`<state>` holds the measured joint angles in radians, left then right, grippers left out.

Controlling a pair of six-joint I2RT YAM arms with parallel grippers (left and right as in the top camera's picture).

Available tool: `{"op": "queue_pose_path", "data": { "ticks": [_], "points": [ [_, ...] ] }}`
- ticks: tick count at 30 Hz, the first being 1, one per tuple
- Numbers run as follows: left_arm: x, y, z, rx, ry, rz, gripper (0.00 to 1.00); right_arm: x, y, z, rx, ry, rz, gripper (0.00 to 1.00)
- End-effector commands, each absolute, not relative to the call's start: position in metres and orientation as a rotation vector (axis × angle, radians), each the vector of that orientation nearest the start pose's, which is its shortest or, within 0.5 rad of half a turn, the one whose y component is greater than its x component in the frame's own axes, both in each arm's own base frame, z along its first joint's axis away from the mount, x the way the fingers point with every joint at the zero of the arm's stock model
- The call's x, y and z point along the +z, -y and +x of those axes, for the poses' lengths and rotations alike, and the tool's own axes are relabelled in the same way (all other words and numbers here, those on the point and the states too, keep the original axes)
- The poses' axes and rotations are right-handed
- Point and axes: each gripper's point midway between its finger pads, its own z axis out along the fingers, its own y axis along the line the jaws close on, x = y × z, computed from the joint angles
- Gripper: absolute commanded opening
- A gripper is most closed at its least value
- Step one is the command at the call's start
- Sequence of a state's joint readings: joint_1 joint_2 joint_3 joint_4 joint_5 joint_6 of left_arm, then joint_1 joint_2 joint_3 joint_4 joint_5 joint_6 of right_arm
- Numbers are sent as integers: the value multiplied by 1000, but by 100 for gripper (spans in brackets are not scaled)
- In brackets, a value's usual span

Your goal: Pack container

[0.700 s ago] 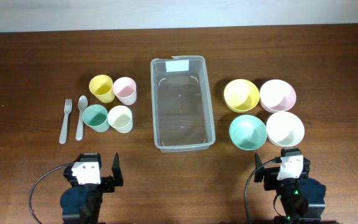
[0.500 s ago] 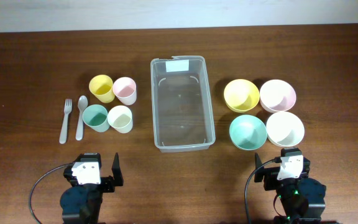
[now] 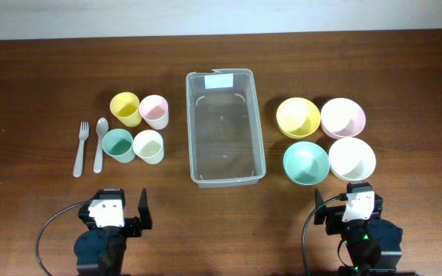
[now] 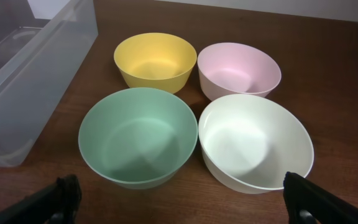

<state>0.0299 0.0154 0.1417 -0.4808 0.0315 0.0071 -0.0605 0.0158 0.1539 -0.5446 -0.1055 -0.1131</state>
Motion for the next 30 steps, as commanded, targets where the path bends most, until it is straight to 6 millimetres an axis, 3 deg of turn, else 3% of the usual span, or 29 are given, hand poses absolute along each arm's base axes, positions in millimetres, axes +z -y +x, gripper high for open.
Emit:
{"op": "queue_pose_path", "data": {
  "ticks": [1, 7, 10, 16, 19, 21, 25, 30],
  "points": [
    [123, 3, 223, -19, -1914, 22, 100, 113, -1, 216, -30, -1967, -112, 99],
    [123, 3, 223, -19, -1914, 22, 100, 118, -12, 218, 34, -1945, -141, 99],
    [123, 3, 223, -19, -1914, 22, 100, 135, -23, 220, 147, -1889, -113, 99],
    [123, 3, 223, -19, -1914, 22, 100, 200, -25, 216, 182, -1759, -79, 99],
    [123, 3, 223, -19, -1914, 22, 100, 240, -25, 217, 179, -1741, -80, 99],
    [123, 3, 223, -19, -1914, 22, 100, 256, -25, 223, 182, -1767, -77, 99],
    [123, 3, 223, -19, -1914, 22, 100, 282, -22, 253, 192, -1886, -59, 99],
    [123, 3, 223, -19, -1914, 22, 100, 290, -2, 308, 119, -2144, 32, 99]
  ]
}}
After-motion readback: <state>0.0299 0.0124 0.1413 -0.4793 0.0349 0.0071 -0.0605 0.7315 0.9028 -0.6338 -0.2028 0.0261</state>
